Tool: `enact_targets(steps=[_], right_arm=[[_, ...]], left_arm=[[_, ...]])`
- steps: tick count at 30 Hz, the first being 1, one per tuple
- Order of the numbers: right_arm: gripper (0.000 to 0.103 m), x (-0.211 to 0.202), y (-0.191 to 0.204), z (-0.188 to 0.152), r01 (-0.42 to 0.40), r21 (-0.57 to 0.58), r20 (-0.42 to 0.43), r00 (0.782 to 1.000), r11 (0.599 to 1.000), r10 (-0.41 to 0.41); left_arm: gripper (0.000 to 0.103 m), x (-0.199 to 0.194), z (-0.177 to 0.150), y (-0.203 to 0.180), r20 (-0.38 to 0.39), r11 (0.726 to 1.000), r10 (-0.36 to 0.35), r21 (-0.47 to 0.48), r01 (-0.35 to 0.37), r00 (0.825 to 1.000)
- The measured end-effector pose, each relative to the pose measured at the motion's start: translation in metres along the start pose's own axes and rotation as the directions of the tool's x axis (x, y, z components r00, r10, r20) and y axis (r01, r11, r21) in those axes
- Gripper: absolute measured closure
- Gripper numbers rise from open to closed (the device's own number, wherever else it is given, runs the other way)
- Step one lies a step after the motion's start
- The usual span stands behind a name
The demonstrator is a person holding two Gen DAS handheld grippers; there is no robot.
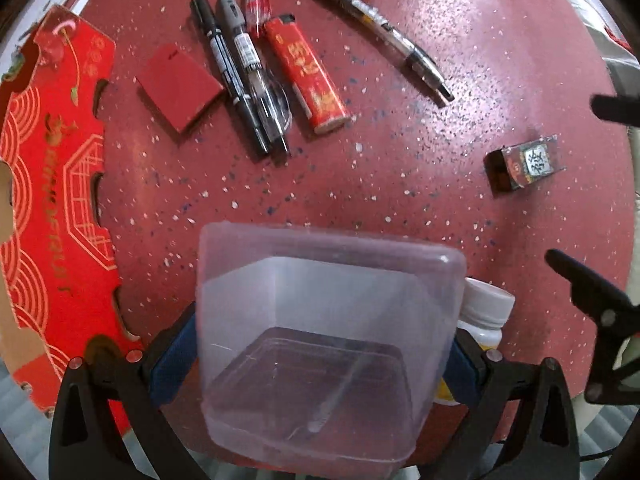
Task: Organize rigid objects
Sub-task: 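Grasp the mahjong-printed tin with the right tool while the left tool holds the plastic box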
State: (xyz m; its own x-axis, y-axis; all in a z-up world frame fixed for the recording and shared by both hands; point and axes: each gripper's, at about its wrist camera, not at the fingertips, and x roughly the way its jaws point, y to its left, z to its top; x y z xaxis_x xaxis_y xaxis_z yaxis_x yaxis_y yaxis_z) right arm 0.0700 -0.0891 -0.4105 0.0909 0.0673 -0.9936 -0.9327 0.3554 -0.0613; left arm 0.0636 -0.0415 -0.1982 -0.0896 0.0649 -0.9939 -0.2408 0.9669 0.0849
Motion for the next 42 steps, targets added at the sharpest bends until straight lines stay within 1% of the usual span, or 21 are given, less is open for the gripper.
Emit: enact_targets(steps=[3, 4, 7, 12, 15, 17, 21, 23, 26, 27, 29, 31, 33, 34, 36, 37, 38, 39, 40, 41, 42], right_arm=[[0.000, 0.011, 0.014, 0.007, 0.001, -0.105, -0.010, 1.000, 0.994, -0.002], [0.000, 0.016, 0.018, 0.009, -0.006, -0.142, -0.021, 1.000, 0.990, 0.003], [0.000, 0.023, 0.028, 0.012, -0.014, -0.221, -0.021, 1.000, 0.975, 0.010], [0.000, 0.039, 0.050, 0.018, -0.019, -0.292, -0.032, 0.999, 0.956, 0.010], [0.000, 0.048, 0.050, 0.018, -0.057, -0.310, -0.037, 0.998, 0.949, 0.048], [0.000, 0.052, 0.049, 0.017, -0.099, -0.292, -0.040, 0.995, 0.951, 0.091], [0.000, 0.054, 0.052, 0.009, -0.097, -0.275, -0.005, 0.995, 0.957, 0.099], [0.000, 0.047, 0.045, -0.001, -0.099, -0.276, 0.000, 0.995, 0.956, 0.103], [0.000, 0.049, 0.050, -0.003, -0.097, -0.281, -0.013, 0.995, 0.955, 0.097], [0.000, 0.051, 0.049, 0.002, -0.097, -0.282, -0.018, 0.995, 0.955, 0.095], [0.000, 0.052, 0.047, 0.013, -0.095, -0.286, -0.028, 0.995, 0.954, 0.091], [0.001, 0.049, 0.042, 0.019, -0.092, -0.286, -0.034, 0.996, 0.954, 0.086], [0.011, 0.044, 0.043, 0.017, -0.094, -0.288, -0.038, 0.996, 0.953, 0.086], [0.014, 0.040, 0.044, 0.017, -0.093, -0.294, -0.035, 0.996, 0.951, 0.087], [0.027, 0.034, 0.045, 0.016, -0.092, -0.297, -0.030, 0.996, 0.950, 0.087], [0.030, 0.032, 0.046, 0.016, -0.091, -0.294, -0.029, 0.996, 0.951, 0.087], [0.037, 0.031, 0.046, 0.016, -0.091, -0.290, -0.028, 0.996, 0.953, 0.087], [0.048, 0.030, 0.045, 0.016, -0.090, -0.283, -0.028, 0.996, 0.955, 0.086], [0.056, 0.028, 0.046, 0.016, -0.091, -0.277, -0.028, 0.996, 0.957, 0.087], [0.075, 0.025, 0.045, 0.016, -0.091, -0.274, -0.029, 0.996, 0.957, 0.086], [0.078, 0.023, 0.044, 0.017, -0.089, -0.269, -0.034, 0.996, 0.959, 0.083]], left_arm=[[0.000, 0.011, 0.000, -0.005, 0.000, 1.000, -0.015, -0.013, 0.015, 1.000], [0.000, 0.009, -0.007, -0.002, -0.002, 1.000, -0.017, -0.014, 0.017, 1.000], [0.000, 0.015, -0.009, -0.007, -0.011, 0.999, -0.028, -0.020, 0.028, 1.000], [0.000, 0.036, -0.017, -0.003, -0.008, 0.995, -0.072, -0.066, 0.071, 0.997], [0.000, 0.045, -0.024, 0.000, 0.023, 0.996, -0.066, -0.052, 0.067, 0.998], [0.000, 0.048, -0.026, -0.004, 0.036, 0.996, -0.070, -0.051, 0.072, 0.997], [0.000, 0.053, -0.033, -0.005, 0.044, 0.995, -0.078, -0.052, 0.080, 0.996], [0.000, 0.057, -0.034, -0.008, 0.035, 0.995, -0.081, -0.051, 0.083, 0.996], [0.000, 0.058, -0.029, -0.011, 0.004, 0.994, -0.094, -0.053, 0.094, 0.996], [0.000, 0.060, -0.026, -0.012, -0.008, 0.994, -0.097, -0.054, 0.096, 0.995], [0.000, 0.048, -0.013, -0.021, -0.037, 0.992, -0.117, -0.056, 0.114, 0.992], [0.000, 0.056, -0.004, -0.019, -0.054, 0.991, -0.119, -0.061, 0.116, 0.991], [0.000, 0.044, 0.004, -0.004, -0.083, 0.989, -0.133, -0.073, 0.127, 0.988], [0.000, 0.045, 0.007, -0.004, -0.088, 0.989, -0.134, -0.077, 0.127, 0.987], [0.004, 0.044, 0.009, -0.003, -0.086, 0.989, -0.134, -0.075, 0.128, 0.987], [0.005, 0.044, 0.010, -0.004, -0.083, 0.989, -0.135, -0.071, 0.130, 0.987], [0.007, 0.043, 0.011, -0.005, -0.082, 0.989, -0.136, -0.068, 0.130, 0.987], [0.009, 0.042, 0.012, -0.005, -0.084, 0.989, -0.137, -0.067, 0.132, 0.987], [0.010, 0.041, 0.014, -0.007, -0.085, 0.989, -0.135, -0.066, 0.130, 0.987], [0.011, 0.041, 0.015, -0.009, -0.087, 0.990, -0.133, -0.065, 0.128, 0.987], [0.014, 0.041, 0.018, -0.010, -0.087, 0.990, -0.134, -0.061, 0.129, 0.987]])
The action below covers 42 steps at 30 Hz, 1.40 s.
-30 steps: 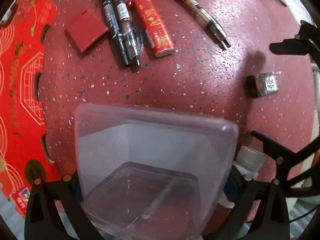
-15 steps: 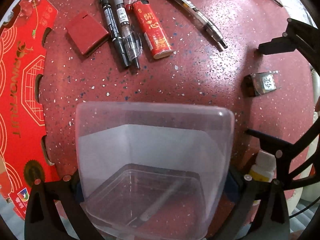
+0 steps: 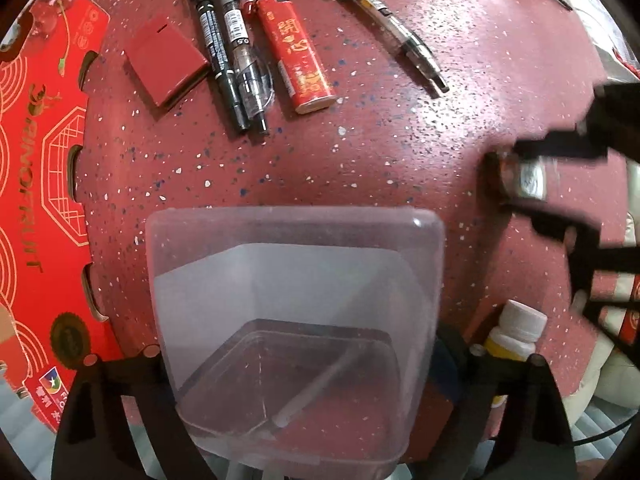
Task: Organize rigid objects
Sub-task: 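Grasp the mahjong-printed tin with the right tool while the left tool holds the plastic box, then carry the tin and plastic box over the open cardboard box with both tools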
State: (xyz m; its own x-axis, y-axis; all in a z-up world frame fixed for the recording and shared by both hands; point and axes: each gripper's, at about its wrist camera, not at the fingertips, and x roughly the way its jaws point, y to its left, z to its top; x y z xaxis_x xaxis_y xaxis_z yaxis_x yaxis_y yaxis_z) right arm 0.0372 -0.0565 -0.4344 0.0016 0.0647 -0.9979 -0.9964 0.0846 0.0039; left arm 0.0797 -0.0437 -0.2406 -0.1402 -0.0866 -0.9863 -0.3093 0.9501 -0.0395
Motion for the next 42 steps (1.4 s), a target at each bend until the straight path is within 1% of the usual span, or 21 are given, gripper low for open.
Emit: enact_targets(steps=[1, 2, 3, 5, 8, 10, 12, 15, 18, 22, 25, 27, 29, 30, 31, 32, 34, 35, 42], right_arm=[[0.078, 0.001, 0.000, 0.000, 0.000, 0.018, -0.015, 1.000, 1.000, 0.000], [0.078, 0.001, -0.002, -0.001, 0.001, 0.039, -0.024, 1.000, 0.999, 0.000], [0.078, -0.002, -0.006, -0.003, 0.006, 0.062, -0.032, 0.999, 0.998, -0.004], [0.078, -0.008, -0.013, -0.010, 0.008, 0.138, -0.028, 1.000, 0.990, -0.004], [0.078, -0.019, -0.025, -0.023, -0.033, 0.271, -0.008, 0.999, 0.962, 0.036], [0.078, -0.028, -0.032, -0.035, -0.069, 0.368, 0.014, 0.998, 0.927, 0.069], [0.078, -0.038, -0.035, -0.047, -0.106, 0.437, 0.044, 0.994, 0.893, 0.096], [0.078, -0.053, -0.034, -0.062, -0.155, 0.513, 0.089, 0.988, 0.844, 0.127], [0.078, -0.066, -0.029, -0.075, -0.182, 0.568, 0.121, 0.983, 0.803, 0.138], [0.078, -0.083, -0.018, -0.097, -0.248, 0.650, 0.183, 0.968, 0.718, 0.169], [0.078, -0.091, -0.006, -0.099, -0.275, 0.675, 0.212, 0.961, 0.685, 0.177], [0.078, -0.094, -0.002, -0.100, -0.280, 0.680, 0.221, 0.959, 0.678, 0.175], [0.078, -0.099, 0.003, -0.100, -0.294, 0.683, 0.238, 0.955, 0.668, 0.176], [0.078, -0.099, 0.008, -0.097, -0.302, 0.684, 0.246, 0.953, 0.664, 0.179], [0.078, -0.098, 0.010, -0.097, -0.308, 0.686, 0.255, 0.950, 0.660, 0.179], [0.078, -0.102, 0.006, -0.107, -0.312, 0.686, 0.261, 0.949, 0.658, 0.177], [0.078, -0.109, 0.007, -0.107, -0.318, 0.685, 0.274, 0.946, 0.655, 0.174], [0.078, -0.108, 0.008, -0.104, -0.320, 0.684, 0.278, 0.945, 0.655, 0.171], [0.078, -0.119, 0.015, -0.094, -0.341, 0.662, 0.314, 0.935, 0.668, 0.165]], left_arm=[[0.016, -0.001, 0.001, -0.002, 0.001, 1.000, -0.005, 0.004, 0.005, 1.000], [0.023, -0.003, 0.002, -0.005, 0.006, 1.000, -0.005, 0.014, 0.005, 1.000], [0.026, -0.006, 0.004, -0.009, 0.020, 1.000, 0.005, 0.029, -0.006, 1.000], [0.026, -0.011, 0.000, -0.013, 0.027, 0.998, 0.039, 0.047, -0.040, 0.999], [0.027, -0.016, 0.002, -0.011, 0.041, 0.999, 0.034, 0.021, -0.034, 0.999], [0.027, -0.026, 0.001, -0.006, 0.061, 1.000, 0.022, -0.005, -0.022, 0.998], [0.027, -0.040, 0.001, -0.003, 0.081, 1.000, 0.003, -0.021, -0.001, 0.997], [0.027, -0.060, 0.000, 0.000, 0.121, 1.000, -0.006, -0.015, 0.007, 0.993], [0.027, -0.081, -0.001, 0.001, 0.157, 1.000, -0.021, -0.015, 0.024, 0.987], [0.027, -0.109, -0.006, 0.002, 0.201, 0.997, -0.067, -0.017, 0.072, 0.977], [0.027, -0.124, -0.011, 0.008, 0.227, 0.997, -0.077, -0.012, 0.082, 0.971], [0.026, -0.128, -0.018, 0.018, 0.240, 0.997, -0.067, -0.014, 0.073, 0.969], [0.026, -0.129, -0.032, 0.022, 0.251, 0.997, -0.059, -0.026, 0.068, 0.966], [0.026, -0.130, -0.046, 0.024, 0.259, 0.997, -0.054, -0.033, 0.064, 0.965], [0.026, -0.135, -0.050, 0.028, 0.266, 0.997, -0.050, -0.042, 0.063, 0.963], [0.026, -0.135, -0.060, 0.028, 0.273, 0.997, -0.044, -0.047, 0.059, 0.961], [0.026, -0.141, -0.074, 0.035, 0.286, 0.997, -0.034, -0.062, 0.054, 0.958], [0.026, -0.144, -0.081, 0.036, 0.292, 0.996, -0.028, -0.069, 0.050, 0.956], [0.026, -0.162, -0.102, 0.057, 0.345, 0.989, 0.024, -0.144, 0.028, 0.938]])
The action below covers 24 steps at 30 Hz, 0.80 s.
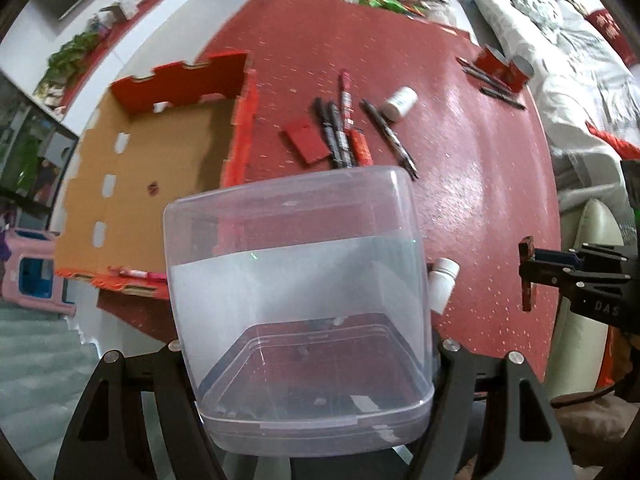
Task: Organize rigid objects
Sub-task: 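Carry the tin and plastic box over the open cardboard box with both tools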
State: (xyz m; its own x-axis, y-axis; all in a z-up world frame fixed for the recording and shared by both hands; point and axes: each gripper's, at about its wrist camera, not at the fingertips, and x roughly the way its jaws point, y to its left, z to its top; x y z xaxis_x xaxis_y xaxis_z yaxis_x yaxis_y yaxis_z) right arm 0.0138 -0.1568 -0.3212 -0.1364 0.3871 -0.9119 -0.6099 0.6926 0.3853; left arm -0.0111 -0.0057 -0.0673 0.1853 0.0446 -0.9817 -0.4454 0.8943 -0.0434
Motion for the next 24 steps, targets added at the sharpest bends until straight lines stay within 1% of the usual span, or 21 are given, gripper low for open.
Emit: enact_targets(steps=[5, 11, 15, 18, 21, 24], right_arm=[[0.078, -0.001, 0.013, 0.007, 0.006, 0.003, 0.009, 1.000, 1.000, -0.006], [0.078, 0.003, 0.041, 0.022, 0.021, 0.026, 0.026, 0.999, 0.999, -0.022], [0.078, 0.010, 0.073, 0.039, 0.022, 0.071, 0.047, 0.999, 0.997, -0.025], [0.078, 0.014, 0.105, 0.055, 0.015, 0.075, 0.068, 0.997, 0.997, -0.020], [0.078, 0.019, 0.138, 0.073, 0.005, 0.064, 0.087, 0.996, 0.998, -0.010], [0.078, 0.025, 0.170, 0.088, -0.019, 0.037, 0.110, 0.994, 0.999, 0.014]], left_arm=[[0.026, -0.008, 0.002, 0.027, 0.029, 0.999, -0.008, -0.039, 0.009, 1.000], [0.026, -0.010, 0.014, 0.069, 0.051, 0.999, -0.030, -0.040, 0.032, 0.998], [0.026, -0.010, 0.025, 0.100, 0.056, 0.999, -0.041, 0.008, 0.041, 0.998], [0.026, -0.009, 0.033, 0.128, 0.062, 0.998, -0.035, 0.046, 0.032, 0.997], [0.026, -0.006, 0.039, 0.153, 0.062, 0.999, -0.033, 0.045, 0.030, 0.998], [0.026, -0.003, 0.044, 0.177, 0.067, 1.000, -0.009, 0.020, 0.008, 0.998]])
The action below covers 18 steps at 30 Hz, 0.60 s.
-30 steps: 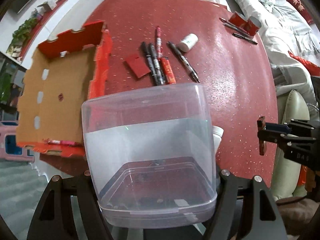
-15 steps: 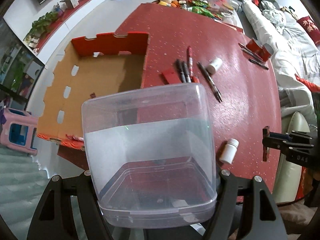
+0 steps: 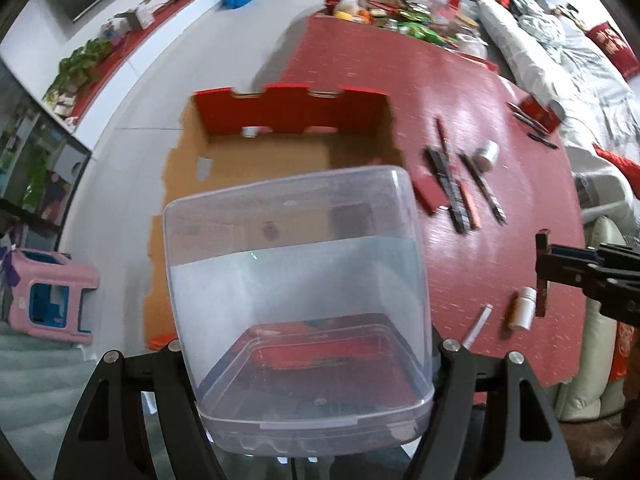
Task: Organize rigid objects
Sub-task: 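Carry the tin and plastic box over the open cardboard box with both tools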
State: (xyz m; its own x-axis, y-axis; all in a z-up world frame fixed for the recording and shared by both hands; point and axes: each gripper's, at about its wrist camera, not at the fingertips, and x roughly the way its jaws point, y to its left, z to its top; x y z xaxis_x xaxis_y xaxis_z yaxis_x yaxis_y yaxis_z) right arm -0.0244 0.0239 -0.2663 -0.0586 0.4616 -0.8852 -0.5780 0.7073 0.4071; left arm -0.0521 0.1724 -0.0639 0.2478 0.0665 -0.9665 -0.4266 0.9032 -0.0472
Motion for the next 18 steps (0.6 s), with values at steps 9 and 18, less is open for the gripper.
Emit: enact_targets(steps=[9, 18], right_arm=[[0.078, 0.040, 0.089, 0.039, -0.035, -0.147, -0.018, 0.999, 0.989, 0.032], [0.078, 0.063, 0.124, 0.059, -0.040, -0.202, -0.064, 0.998, 0.979, 0.028]], left_arm=[[0.026, 0.012, 0.006, 0.065, 0.001, 0.992, 0.041, -0.120, -0.041, 0.999], [0.026, 0.023, 0.018, 0.078, 0.013, 0.987, 0.020, -0.163, -0.017, 1.000]])
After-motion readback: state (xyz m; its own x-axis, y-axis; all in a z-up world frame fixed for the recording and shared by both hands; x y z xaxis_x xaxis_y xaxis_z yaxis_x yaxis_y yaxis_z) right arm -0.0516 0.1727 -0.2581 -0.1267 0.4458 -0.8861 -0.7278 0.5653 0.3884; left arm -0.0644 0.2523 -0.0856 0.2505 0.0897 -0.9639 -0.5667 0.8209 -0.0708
